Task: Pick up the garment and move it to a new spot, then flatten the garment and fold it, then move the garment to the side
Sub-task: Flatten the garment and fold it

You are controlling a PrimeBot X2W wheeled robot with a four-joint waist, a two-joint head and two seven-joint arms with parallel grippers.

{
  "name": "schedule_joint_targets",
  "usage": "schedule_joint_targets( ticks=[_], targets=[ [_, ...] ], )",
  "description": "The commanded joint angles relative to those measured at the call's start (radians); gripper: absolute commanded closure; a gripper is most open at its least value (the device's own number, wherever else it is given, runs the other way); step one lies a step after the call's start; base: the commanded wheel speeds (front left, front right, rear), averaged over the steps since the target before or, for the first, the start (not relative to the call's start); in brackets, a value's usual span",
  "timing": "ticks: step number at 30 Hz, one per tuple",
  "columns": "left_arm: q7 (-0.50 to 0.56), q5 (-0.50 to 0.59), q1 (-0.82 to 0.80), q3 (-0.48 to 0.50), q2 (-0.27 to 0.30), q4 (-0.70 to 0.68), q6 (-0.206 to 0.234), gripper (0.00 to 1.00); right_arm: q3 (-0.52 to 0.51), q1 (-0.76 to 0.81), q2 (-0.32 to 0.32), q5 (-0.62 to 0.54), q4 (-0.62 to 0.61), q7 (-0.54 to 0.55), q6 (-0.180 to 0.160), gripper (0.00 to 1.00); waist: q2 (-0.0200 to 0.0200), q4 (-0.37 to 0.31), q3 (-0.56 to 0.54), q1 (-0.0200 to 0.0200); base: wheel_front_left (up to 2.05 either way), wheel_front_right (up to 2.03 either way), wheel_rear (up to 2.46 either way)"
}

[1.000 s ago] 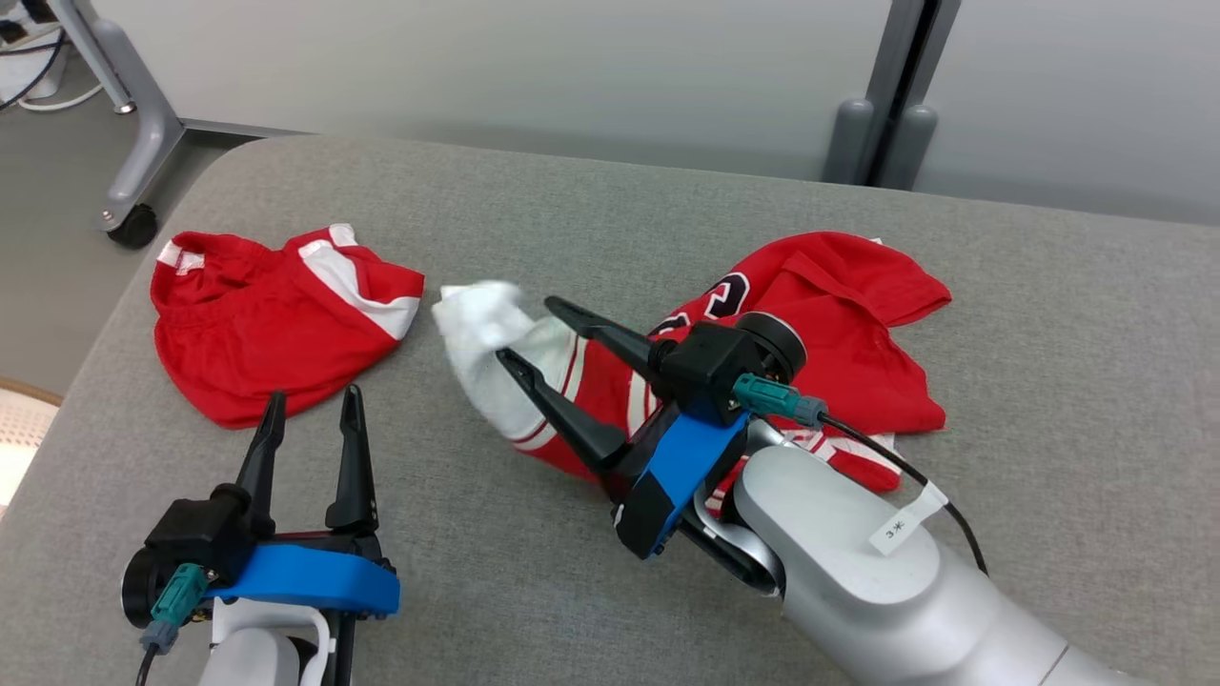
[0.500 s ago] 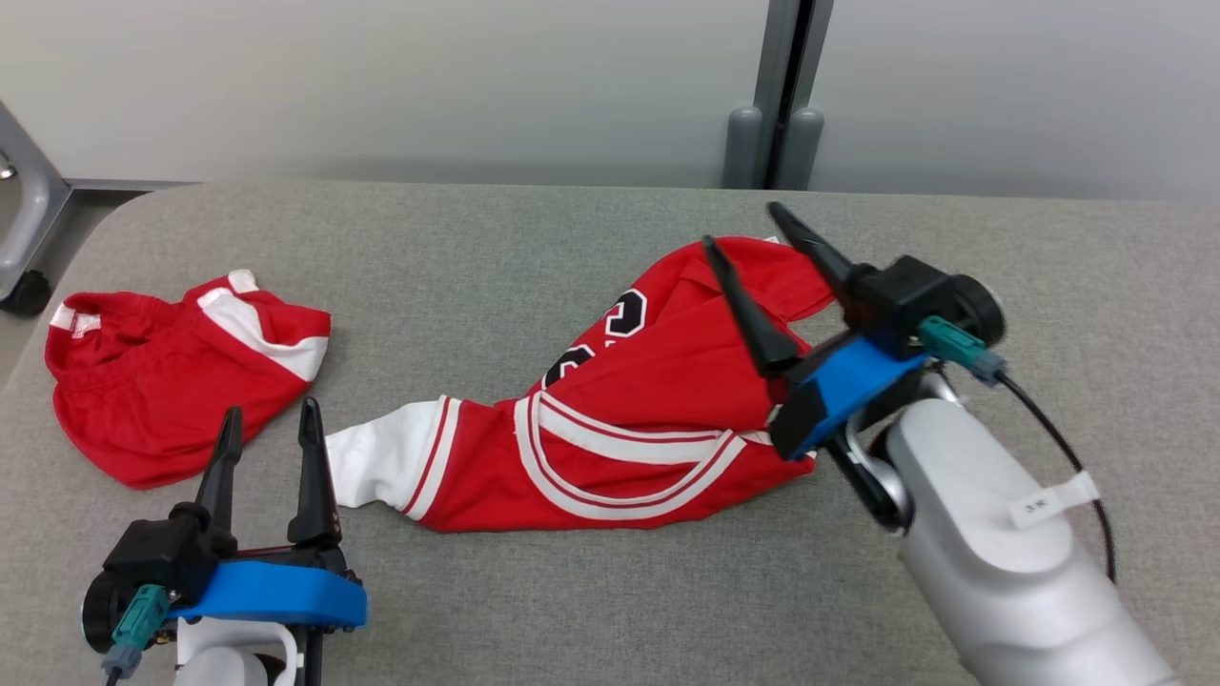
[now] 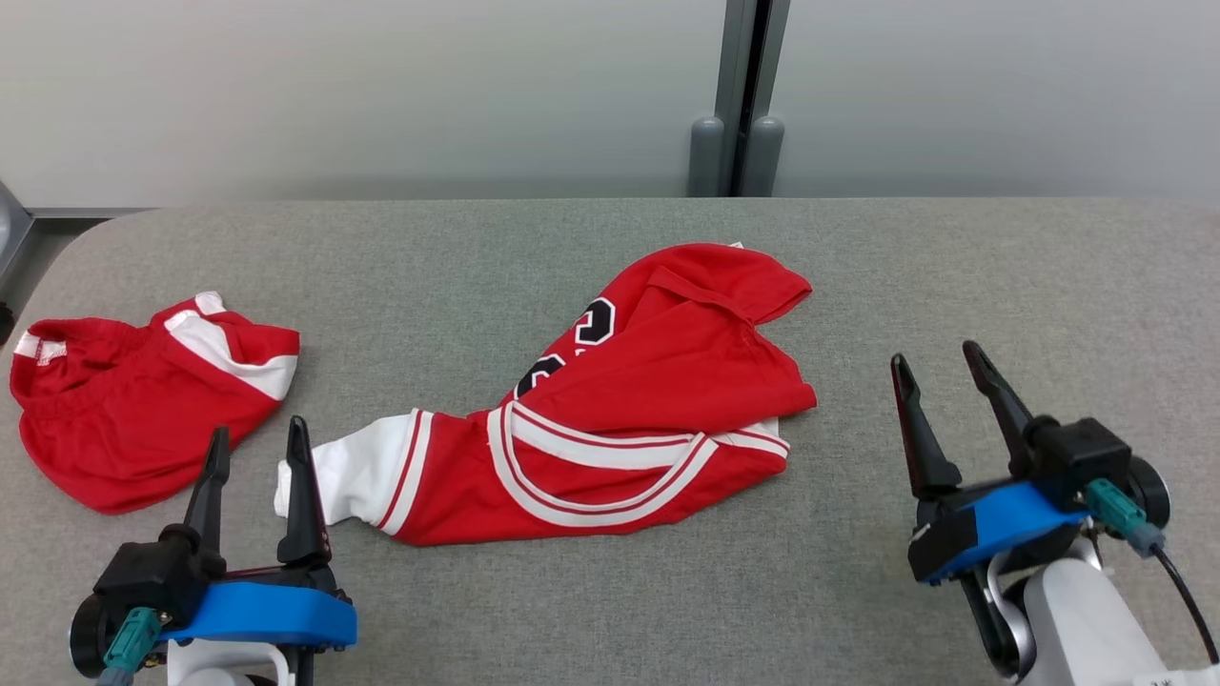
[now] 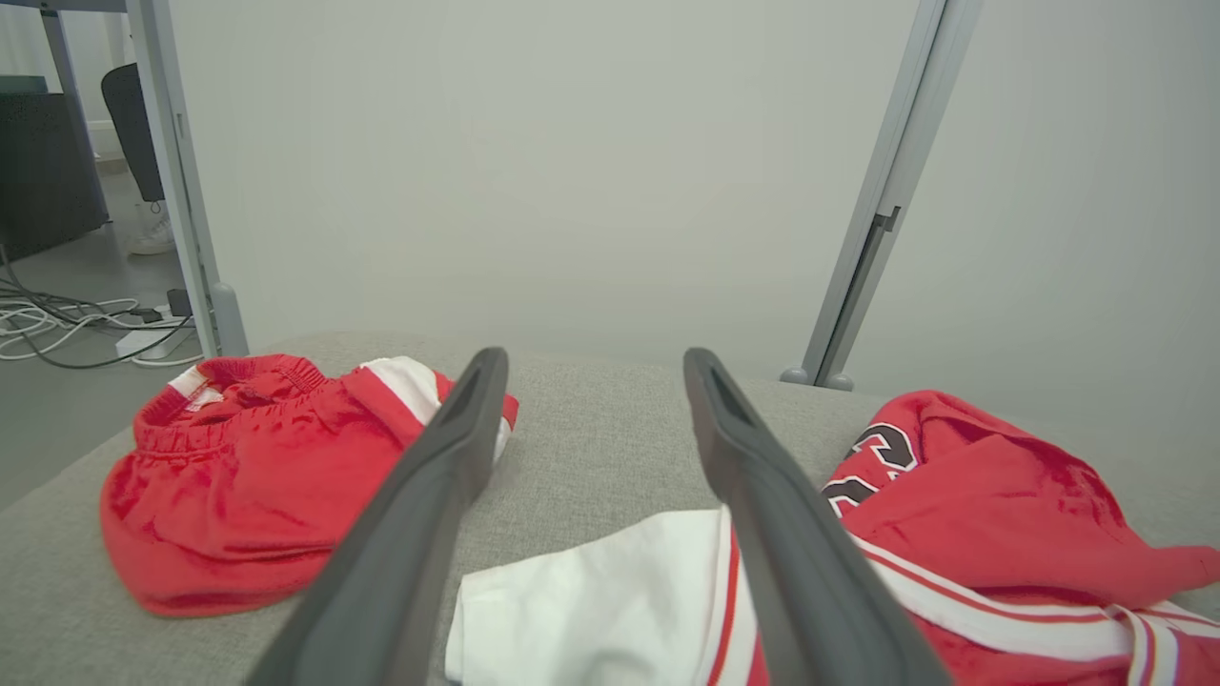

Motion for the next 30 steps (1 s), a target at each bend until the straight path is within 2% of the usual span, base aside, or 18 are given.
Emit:
schedule_joint_targets(
  ticks=[1,6,13,18,22,30],
  targets=[
    [-0.003,0.004,0.002,-0.001,-0.003,-0.006,-0.003,0.0,-0.015,0.035,0.008,-0.011,-0.015,-0.004,0.0,0.0,0.0,-0.004,-0.002,0.0,0.0,0.0,0.0],
    [-0.003,0.008,0.008,-0.001,-0.002,-0.004,-0.003,0.0,-0.051,0.095,0.033,-0.027,-0.047,-0.004,0.0,0.0,0.0,-0.015,-0.007,0.0,0.0,0.0,0.0],
    [-0.003,0.013,-0.007,-0.032,0.004,0.001,-0.003,0.0,-0.057,0.097,0.047,-0.029,-0.059,-0.004,0.0,0.0,0.0,-0.034,-0.013,0.0,0.0,0.0,0.0],
    [-0.003,0.019,-0.074,-0.132,0.028,0.021,-0.003,0.0,-0.058,0.09,0.049,-0.031,-0.061,-0.004,0.0,0.0,0.0,-0.058,-0.008,0.0,0.0,0.0,0.0],
    [-0.003,-0.013,-0.157,-0.24,0.05,0.057,-0.002,0.0,-0.055,0.087,0.05,-0.031,-0.062,-0.004,0.0,0.0,0.0,-0.086,0.001,0.0,0.0,0.0,0.0],
    [0.065,-0.099,-0.314,-0.474,0.089,0.166,-0.002,0.0,-0.065,0.067,0.052,-0.025,-0.068,-0.004,0.0,0.0,0.0,-0.143,0.042,0.0,0.0,0.0,0.0]
  ],
)
